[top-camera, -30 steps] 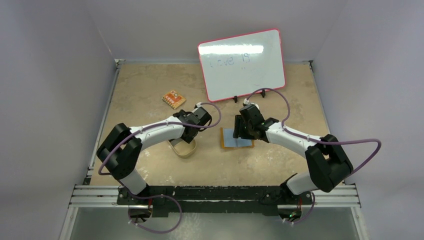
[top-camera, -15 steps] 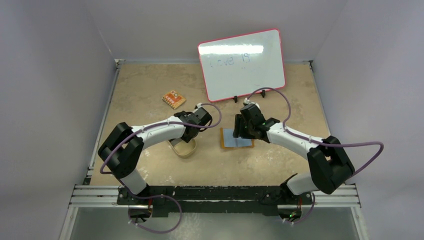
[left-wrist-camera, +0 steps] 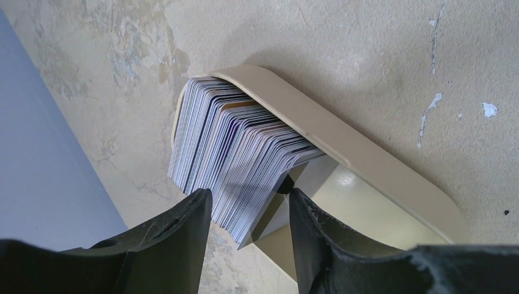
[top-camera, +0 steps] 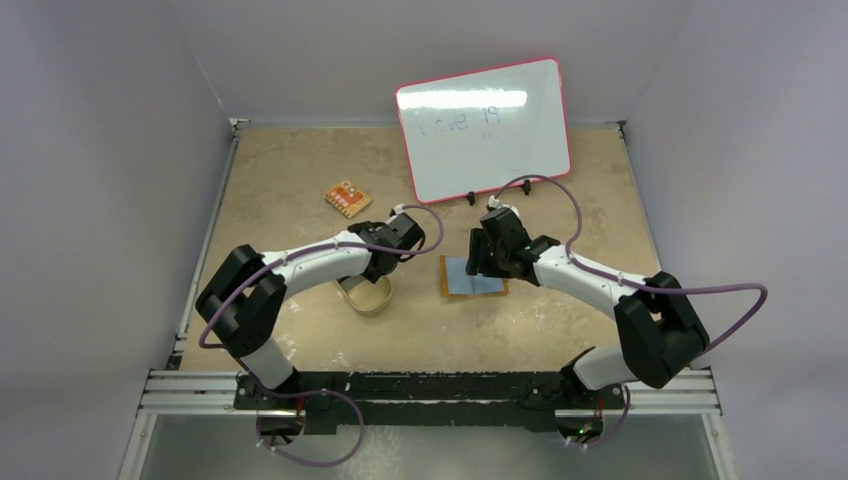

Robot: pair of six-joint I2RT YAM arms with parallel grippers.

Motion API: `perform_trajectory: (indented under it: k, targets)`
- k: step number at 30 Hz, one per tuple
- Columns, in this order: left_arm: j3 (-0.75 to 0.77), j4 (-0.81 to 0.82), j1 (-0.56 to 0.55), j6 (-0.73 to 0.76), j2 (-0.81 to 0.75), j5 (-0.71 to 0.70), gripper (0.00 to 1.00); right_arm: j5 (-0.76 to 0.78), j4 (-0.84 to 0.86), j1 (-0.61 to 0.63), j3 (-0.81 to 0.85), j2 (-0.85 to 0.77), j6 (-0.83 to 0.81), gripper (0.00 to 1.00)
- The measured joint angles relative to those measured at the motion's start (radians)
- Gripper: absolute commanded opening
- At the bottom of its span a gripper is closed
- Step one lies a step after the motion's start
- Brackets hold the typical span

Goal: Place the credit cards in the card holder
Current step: Pick up the credit card from the storage box.

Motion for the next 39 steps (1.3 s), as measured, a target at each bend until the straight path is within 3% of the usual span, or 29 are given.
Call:
perform_trajectory:
  k: [14,27,39]
  targets:
    - [0.005,-0.008,0.0,0.0,0.0,0.004,0.44,0.0,0.0,0.0,0.0,0.0,0.0,0.61]
    - [0.024,-0.029,0.0,0.008,0.0,0.019,0.31,0.0,0.0,0.0,0.0,0.0,0.0,0.61]
    - [0.065,-0.088,0.0,0.006,0.0,0.074,0.05,-0.001,0.0,0.0,0.002,0.0,-0.001,0.61]
